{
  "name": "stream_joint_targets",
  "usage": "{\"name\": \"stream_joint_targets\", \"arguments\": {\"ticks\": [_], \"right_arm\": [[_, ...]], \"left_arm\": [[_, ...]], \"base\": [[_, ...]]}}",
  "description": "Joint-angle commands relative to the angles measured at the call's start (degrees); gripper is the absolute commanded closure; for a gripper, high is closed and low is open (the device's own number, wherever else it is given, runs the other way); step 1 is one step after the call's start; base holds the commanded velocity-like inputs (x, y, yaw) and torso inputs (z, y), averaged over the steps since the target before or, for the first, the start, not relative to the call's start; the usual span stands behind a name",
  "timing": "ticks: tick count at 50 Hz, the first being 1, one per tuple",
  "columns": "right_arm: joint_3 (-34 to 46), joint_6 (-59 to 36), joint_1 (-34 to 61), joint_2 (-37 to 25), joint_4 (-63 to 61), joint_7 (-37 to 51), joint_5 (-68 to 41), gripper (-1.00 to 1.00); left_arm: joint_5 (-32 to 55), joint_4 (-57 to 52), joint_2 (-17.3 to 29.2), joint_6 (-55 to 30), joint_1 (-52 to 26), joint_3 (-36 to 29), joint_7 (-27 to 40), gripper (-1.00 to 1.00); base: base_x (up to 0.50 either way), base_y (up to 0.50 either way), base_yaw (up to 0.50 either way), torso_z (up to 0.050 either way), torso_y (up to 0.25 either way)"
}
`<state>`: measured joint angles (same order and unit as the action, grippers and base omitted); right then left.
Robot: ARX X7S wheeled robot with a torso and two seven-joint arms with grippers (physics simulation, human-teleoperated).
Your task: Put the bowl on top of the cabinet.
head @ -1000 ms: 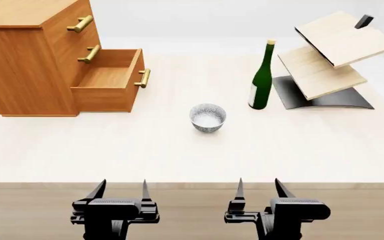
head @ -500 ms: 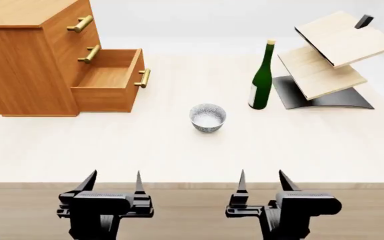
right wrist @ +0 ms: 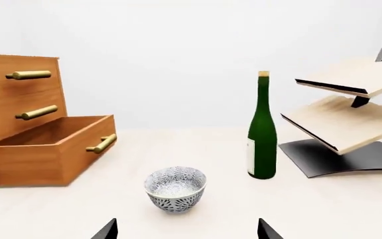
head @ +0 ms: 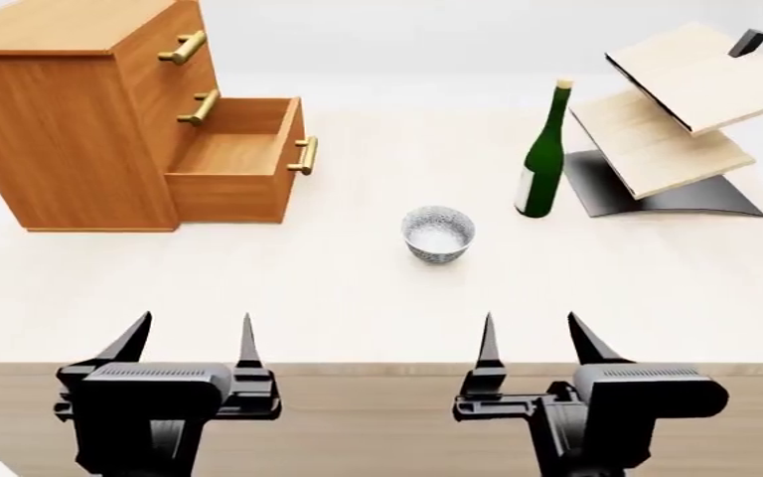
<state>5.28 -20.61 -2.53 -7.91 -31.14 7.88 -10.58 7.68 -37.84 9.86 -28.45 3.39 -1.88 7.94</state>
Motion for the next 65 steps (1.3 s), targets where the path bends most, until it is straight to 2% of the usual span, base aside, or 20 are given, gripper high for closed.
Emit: {"name": "stream_joint_targets", "arguments": {"ticks": [1,50,55,65], "right_arm": [[-0.3,-2.17,-0.18,-0.7,-3.56,0.65,-2.06,-1.0],[1.52,-0.5,-0.24,-2.47,-3.0,2.83,-3.28,-1.0],[2.51,-0.12,0.33,-2.62,-2.99,4.28,-0.88,-1.0],[0.51,1.27,-0.1,-2.54,-3.63,3.73,-4.66,-1.0]], "left_arm": [[1.27,-5.99,1.08,-4.38,0.22,0.76,0.88,-1.0],[3.25,-6.33,2.46,-3.55,0.52,0.37,2.51,-1.0],[3.47,-6.33,2.61,-3.63,0.48,0.36,2.67,-1.0],[3.74,-6.4,2.84,-3.44,0.44,0.1,2.99,-1.0]], "base": [[0.0,0.5,0.0,0.0,0.0],[0.0,0.5,0.0,0.0,0.0],[0.0,0.05,0.0,0.0,0.0],[0.3,0.0,0.0,0.0,0.0]]}}
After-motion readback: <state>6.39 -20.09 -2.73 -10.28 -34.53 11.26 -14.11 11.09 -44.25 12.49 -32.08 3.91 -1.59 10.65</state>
